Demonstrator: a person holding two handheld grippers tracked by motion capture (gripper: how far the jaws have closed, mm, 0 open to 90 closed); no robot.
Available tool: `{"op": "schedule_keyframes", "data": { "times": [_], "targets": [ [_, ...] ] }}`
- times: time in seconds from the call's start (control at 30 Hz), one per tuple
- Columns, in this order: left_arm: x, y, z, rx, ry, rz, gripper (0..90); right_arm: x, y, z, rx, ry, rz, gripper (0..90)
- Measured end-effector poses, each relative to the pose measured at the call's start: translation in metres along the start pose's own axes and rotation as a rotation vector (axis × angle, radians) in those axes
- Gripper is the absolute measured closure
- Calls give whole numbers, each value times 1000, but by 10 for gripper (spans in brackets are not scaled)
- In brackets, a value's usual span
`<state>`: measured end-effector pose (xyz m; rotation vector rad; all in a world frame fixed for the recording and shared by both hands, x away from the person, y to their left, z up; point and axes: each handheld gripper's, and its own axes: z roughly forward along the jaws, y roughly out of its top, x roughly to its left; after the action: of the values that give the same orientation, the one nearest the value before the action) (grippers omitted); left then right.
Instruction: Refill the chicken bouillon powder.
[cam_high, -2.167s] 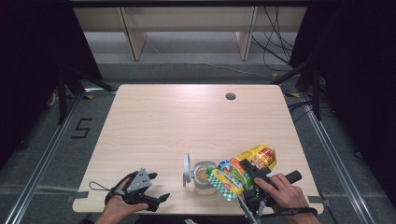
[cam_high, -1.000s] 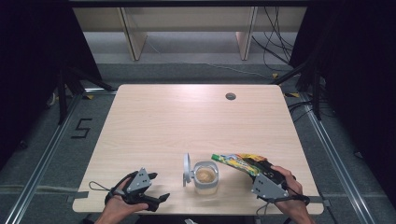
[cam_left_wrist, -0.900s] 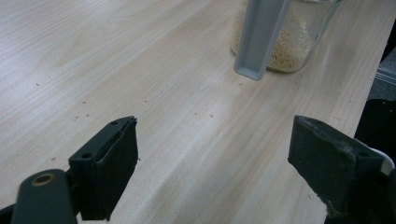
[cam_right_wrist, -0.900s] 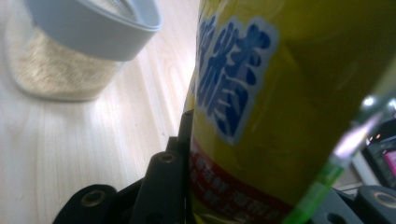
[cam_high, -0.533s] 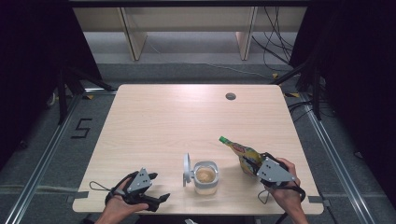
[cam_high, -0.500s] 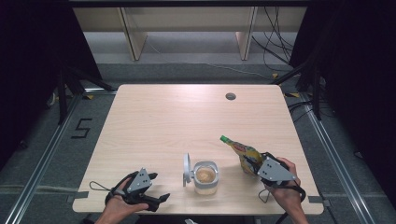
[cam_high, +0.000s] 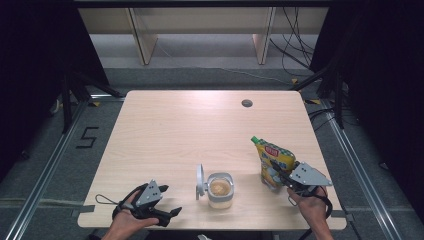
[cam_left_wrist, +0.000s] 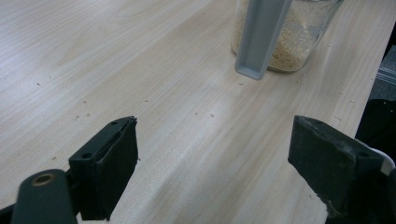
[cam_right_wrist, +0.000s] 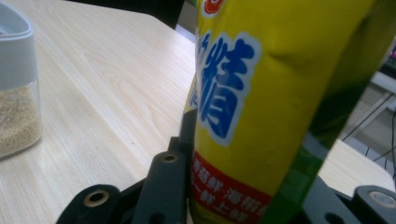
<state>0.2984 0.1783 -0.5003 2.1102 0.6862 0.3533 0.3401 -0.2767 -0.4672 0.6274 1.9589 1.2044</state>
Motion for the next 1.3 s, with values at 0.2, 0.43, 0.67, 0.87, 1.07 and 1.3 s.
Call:
{"op": "schedule_keyframes", "data": {
  "times": [0.2,0.43,0.67,0.87,1.07,1.3],
  "targets": [
    [1,0,1,-14,-2,6,152,-2,-6,-4,-12,-7,67,737],
    [1,0,0,-12,0,9,152,0,-9,-9,-9,-20,93,723],
    [1,1,-1,-3,1,13,152,1,-9,-17,47,-69,147,590],
    [0,0,0,-6,4,-19,152,9,-5,-28,84,-90,232,444],
    [0,0,0,-9,5,-22,152,14,-5,-36,121,-107,268,371],
    [0,0,-1,0,4,-1,152,26,-6,-53,168,-136,347,325]
  ]
}}
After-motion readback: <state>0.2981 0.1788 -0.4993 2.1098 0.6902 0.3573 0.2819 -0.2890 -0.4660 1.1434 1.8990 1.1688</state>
